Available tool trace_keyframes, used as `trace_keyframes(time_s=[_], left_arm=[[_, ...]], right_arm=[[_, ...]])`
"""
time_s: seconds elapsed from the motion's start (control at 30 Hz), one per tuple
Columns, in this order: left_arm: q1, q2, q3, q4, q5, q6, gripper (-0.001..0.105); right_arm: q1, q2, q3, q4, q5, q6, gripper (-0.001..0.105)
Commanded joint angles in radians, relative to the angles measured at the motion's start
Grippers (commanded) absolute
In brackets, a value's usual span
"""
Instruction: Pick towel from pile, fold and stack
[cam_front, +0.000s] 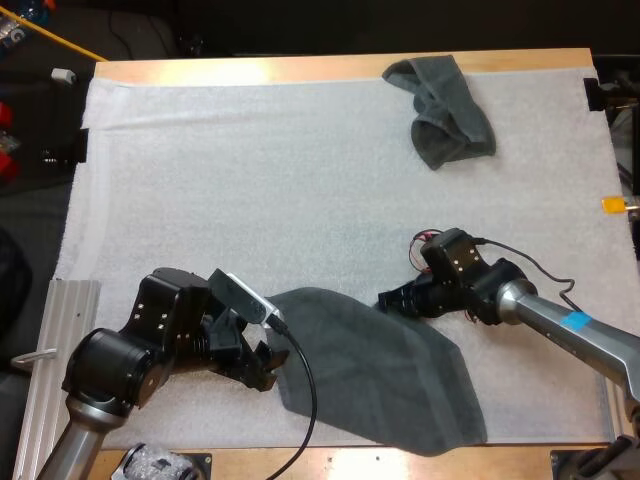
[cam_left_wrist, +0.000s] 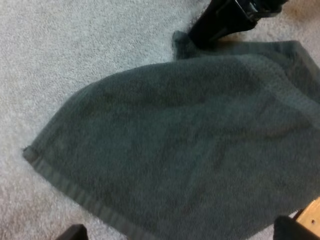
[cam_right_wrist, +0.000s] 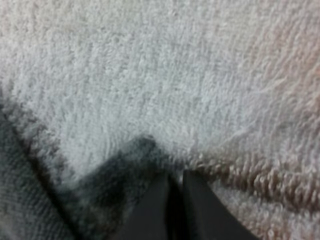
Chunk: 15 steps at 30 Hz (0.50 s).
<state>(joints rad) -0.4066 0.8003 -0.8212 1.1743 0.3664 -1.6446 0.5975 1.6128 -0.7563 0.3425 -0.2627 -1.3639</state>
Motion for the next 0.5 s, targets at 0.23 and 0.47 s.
trace_keyframes(time_s=[0.23, 0.47], left_arm=[[-0.006, -0.001, 0.046, -0.097, 0.005, -0.004, 0.069], [-0.006, 0.002, 0.123, -0.212, 0.005, -0.004, 0.069]], right_arm=[[-0.001, -0.156, -0.001, 0.011, 0.238, -0.013, 0.0], [-0.001, -0.206, -0.001, 0.078, 0.428, -0.019, 0.0]])
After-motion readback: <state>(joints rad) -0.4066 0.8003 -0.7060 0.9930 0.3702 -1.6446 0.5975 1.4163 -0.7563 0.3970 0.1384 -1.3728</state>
